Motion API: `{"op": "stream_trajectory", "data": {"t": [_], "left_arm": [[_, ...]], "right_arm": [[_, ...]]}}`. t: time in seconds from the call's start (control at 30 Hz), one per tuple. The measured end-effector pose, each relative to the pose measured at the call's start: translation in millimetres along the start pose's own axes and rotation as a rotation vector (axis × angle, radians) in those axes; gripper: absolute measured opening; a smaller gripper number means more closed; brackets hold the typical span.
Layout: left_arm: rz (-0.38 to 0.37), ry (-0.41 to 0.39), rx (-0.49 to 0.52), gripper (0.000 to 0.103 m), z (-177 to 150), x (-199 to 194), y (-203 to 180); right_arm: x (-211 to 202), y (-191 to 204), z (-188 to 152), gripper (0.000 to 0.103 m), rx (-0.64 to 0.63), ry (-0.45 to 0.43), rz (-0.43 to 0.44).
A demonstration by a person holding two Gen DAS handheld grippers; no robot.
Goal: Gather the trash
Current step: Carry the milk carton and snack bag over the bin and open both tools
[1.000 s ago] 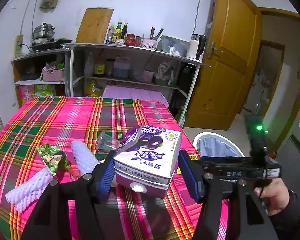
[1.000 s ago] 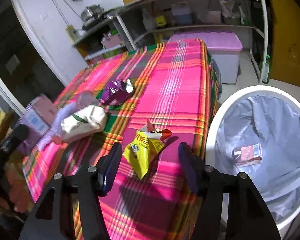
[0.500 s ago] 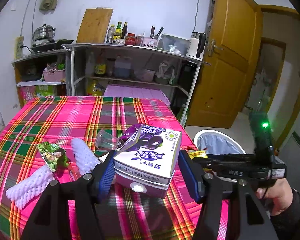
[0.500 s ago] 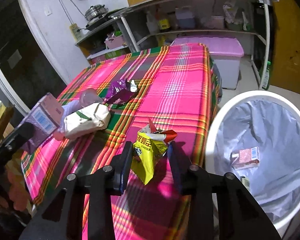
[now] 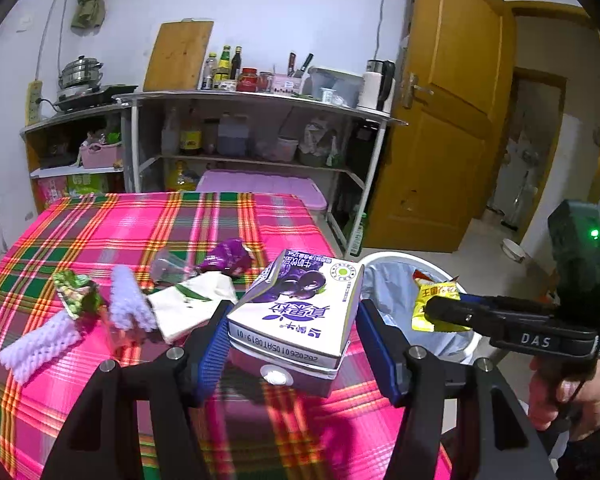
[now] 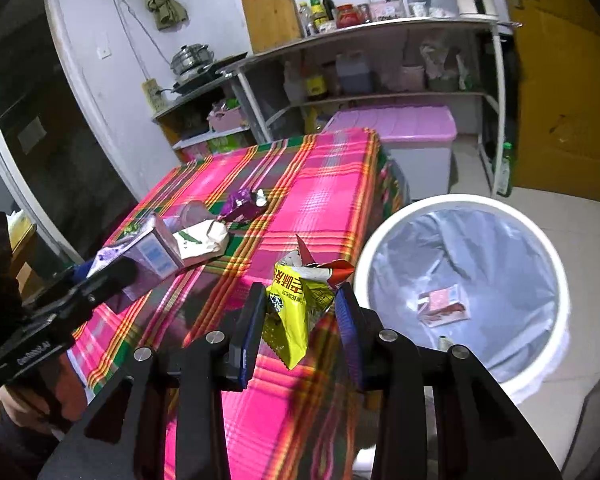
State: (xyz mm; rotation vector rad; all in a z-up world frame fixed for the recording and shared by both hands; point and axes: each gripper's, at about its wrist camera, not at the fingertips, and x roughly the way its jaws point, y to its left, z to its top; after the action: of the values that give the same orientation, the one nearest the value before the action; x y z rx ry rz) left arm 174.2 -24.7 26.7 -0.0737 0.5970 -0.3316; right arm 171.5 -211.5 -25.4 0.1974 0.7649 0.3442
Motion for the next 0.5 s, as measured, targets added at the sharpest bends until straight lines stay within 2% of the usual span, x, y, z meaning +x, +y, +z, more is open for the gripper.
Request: {"op": "stream_trajectory", "data": {"t": [0.5], "left_arm": [[-0.092, 0.044, 0.059, 0.062, 16.2, 56.0, -54.9]], "right_arm": [[-12.7, -69.4, -5.6, 0.037, 0.108, -0.019, -0.103]]}}
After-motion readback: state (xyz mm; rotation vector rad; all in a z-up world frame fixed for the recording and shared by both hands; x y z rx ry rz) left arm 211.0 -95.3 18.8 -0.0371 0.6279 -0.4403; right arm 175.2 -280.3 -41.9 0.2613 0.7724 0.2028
